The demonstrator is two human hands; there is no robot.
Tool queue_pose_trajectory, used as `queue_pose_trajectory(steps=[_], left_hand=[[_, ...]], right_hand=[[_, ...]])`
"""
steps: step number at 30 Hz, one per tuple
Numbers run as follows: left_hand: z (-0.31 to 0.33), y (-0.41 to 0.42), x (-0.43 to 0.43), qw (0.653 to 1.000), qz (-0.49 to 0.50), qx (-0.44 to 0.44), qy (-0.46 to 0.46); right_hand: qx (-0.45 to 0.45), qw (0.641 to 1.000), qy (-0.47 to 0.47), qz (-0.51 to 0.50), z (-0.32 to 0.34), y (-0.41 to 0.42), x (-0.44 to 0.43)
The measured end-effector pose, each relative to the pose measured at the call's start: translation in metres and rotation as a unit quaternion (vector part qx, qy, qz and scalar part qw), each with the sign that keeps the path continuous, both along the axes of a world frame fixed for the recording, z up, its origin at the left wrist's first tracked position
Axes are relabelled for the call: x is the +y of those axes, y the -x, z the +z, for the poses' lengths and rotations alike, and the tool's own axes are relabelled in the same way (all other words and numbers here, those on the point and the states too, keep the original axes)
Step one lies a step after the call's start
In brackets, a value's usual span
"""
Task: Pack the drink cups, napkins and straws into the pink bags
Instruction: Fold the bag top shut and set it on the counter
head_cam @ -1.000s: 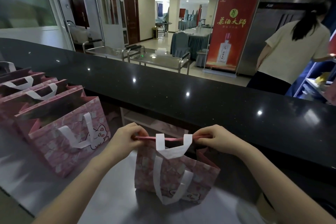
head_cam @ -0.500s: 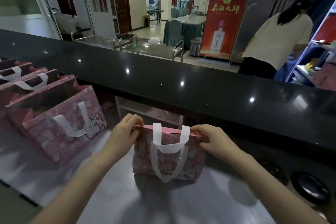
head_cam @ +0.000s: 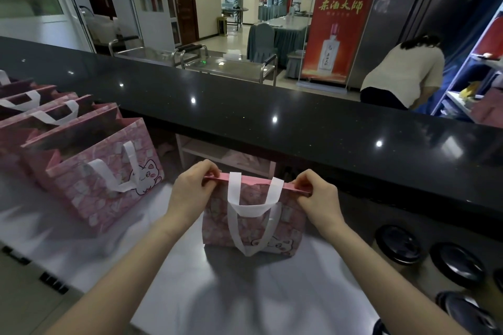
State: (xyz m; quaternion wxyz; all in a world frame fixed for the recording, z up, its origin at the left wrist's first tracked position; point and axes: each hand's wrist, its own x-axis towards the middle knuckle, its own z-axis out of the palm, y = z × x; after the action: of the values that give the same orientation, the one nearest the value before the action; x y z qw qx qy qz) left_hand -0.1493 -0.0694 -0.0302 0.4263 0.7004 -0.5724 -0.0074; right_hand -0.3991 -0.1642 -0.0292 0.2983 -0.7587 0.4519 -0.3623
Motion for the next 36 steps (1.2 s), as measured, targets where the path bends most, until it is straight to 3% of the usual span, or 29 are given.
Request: queue_pose_trajectory(steps=[5,15,25,30,36], left_hand=[[-0.001,-0.003,0.001,1.0,-0.001,-0.025,-0.008],[-0.003,0.006,-0.003,1.0,-0.015,0.013,-0.02],[-0.003,0.022,-0.019,0.998,0.042,-0.022,-0.037],[-0.008,0.03,-0.028,0.993,0.117,0.02,-0.02],[-0.008,0.022,-0.035,0.992,0.113,0.062,-0.013]], right_hand=[[-0.015,1.0,-0.003,-0.013,0.001,0.003,-0.002],[0.0,0.999,-0.026,-0.028,0.004,0.012,-0.009],[0.0,0.999,-0.026,-0.028,0.0,0.012,-0.016],[-0.014,0.998,-0.01,-0.052,-0.004,0.006,-0.016],[-0.019,0.999,-0.002,-0.049,0.002,0.009,-0.023]])
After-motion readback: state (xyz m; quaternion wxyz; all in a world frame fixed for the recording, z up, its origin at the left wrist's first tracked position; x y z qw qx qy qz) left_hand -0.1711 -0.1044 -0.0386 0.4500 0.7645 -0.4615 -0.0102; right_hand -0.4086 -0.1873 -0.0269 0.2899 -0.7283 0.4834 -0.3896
